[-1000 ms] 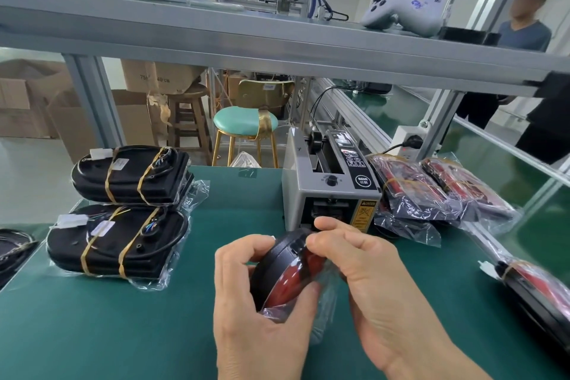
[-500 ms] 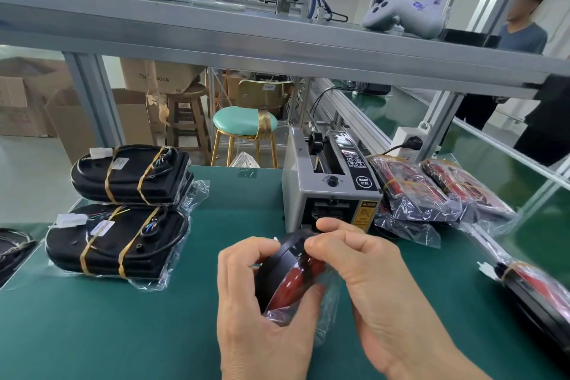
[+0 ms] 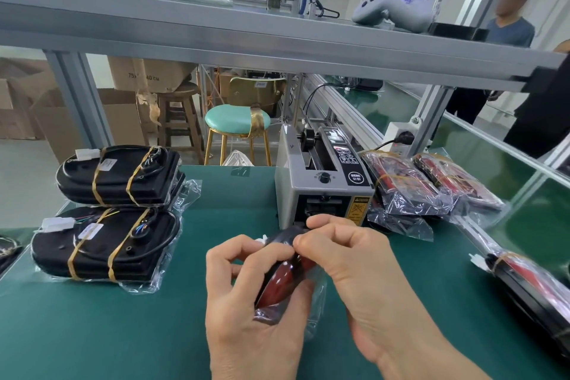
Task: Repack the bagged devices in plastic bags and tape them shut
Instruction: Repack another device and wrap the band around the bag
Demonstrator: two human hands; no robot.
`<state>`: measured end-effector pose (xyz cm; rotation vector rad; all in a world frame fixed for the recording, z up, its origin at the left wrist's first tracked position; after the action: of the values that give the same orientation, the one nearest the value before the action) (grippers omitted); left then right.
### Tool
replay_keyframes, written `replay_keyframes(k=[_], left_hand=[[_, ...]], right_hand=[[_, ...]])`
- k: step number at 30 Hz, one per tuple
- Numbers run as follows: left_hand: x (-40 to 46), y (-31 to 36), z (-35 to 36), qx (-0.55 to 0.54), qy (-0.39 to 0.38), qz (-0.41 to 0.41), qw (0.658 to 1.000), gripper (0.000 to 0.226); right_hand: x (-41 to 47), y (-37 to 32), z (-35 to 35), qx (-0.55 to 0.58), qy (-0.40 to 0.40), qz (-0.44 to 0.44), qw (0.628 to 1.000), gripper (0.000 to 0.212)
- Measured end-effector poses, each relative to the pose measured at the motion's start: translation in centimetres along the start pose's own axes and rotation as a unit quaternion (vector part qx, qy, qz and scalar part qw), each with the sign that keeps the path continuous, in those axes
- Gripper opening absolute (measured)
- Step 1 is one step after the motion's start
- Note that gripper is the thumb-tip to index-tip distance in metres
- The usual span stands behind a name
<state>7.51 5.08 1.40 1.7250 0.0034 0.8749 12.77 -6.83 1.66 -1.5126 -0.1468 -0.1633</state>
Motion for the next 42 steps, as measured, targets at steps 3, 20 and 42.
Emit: replay_keyframes(k=[3,20,42], left_hand=[[0.1,-0.2,-0.1,0.008,0.000,-0.003,1.000,0.041],[-0.4,-0.9,-0.4,0.008,0.020,-0.031,0.999,0.054],[0.1,-1.2,-0.5,0.002,0.033,-0.064,0.997,0.050]], right_hand=[[0.4,0.1,-0.6,-0.016,0.008,-0.017,1.000,0.027],[3.3,-2.9,1.1,-0.174,-0.287,-0.113,0.935,0.003],[3.1,-0.8,0.4,-0.181,-0.291,-0.077,0.936,0.034]])
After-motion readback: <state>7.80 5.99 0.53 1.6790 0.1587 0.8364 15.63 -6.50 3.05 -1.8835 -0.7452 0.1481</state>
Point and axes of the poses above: each hand's wrist, its own x-axis towards the middle knuckle, its own z-axis out of the palm, y = z × x, the point moved 8 cm from there along x, towards the middle knuckle, and after that the axes turned 14 degrees about -z, right-handed, at the moved point
